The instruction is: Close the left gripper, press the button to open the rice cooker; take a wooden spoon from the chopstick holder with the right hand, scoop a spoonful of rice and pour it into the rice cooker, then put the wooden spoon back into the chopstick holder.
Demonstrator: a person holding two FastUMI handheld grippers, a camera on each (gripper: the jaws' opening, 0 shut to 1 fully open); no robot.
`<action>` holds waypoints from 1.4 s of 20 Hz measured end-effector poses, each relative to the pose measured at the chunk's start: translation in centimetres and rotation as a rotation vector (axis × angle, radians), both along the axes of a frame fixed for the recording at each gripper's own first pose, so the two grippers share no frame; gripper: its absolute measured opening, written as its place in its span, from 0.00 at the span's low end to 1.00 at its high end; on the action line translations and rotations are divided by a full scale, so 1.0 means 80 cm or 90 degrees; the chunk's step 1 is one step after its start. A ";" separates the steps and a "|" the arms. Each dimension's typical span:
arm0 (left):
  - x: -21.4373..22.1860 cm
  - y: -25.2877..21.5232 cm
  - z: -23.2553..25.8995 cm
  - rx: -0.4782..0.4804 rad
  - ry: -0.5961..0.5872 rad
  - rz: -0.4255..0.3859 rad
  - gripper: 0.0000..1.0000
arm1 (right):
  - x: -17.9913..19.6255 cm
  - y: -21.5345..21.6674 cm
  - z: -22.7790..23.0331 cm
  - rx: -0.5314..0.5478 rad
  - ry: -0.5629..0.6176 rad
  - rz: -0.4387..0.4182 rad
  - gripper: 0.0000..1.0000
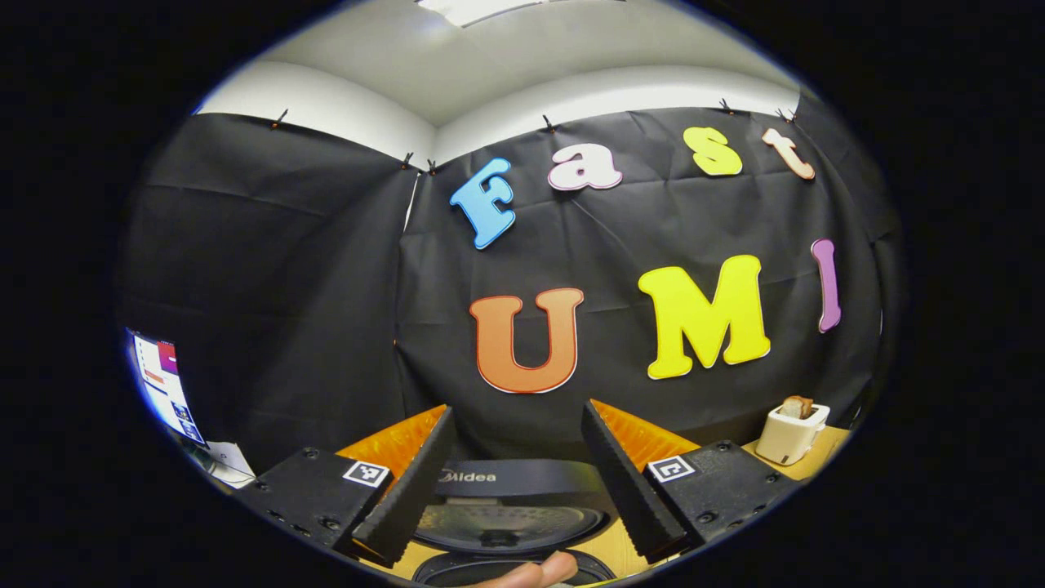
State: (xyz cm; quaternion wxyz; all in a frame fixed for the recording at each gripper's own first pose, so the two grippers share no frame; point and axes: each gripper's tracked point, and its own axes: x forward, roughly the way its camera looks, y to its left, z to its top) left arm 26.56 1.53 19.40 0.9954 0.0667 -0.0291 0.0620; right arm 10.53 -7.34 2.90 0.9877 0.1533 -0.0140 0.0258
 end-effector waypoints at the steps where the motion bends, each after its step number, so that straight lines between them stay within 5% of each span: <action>1: 0.009 0.006 -0.005 -0.002 0.010 0.006 0.99 | 0.001 -0.002 -0.002 -0.004 -0.002 -0.003 0.92; 4: 0.031 0.022 -0.018 -0.028 0.017 0.023 0.99 | 0.002 0.001 -0.009 -0.005 0.008 0.000 0.95; 11: 0.020 0.019 -0.018 0.026 0.005 0.024 0.99 | -0.007 0.013 -0.011 0.004 0.015 0.012 0.96; 28: -0.166 -0.025 -0.121 0.012 -0.010 0.008 0.98 | -0.075 0.036 -0.014 0.022 0.029 0.040 0.95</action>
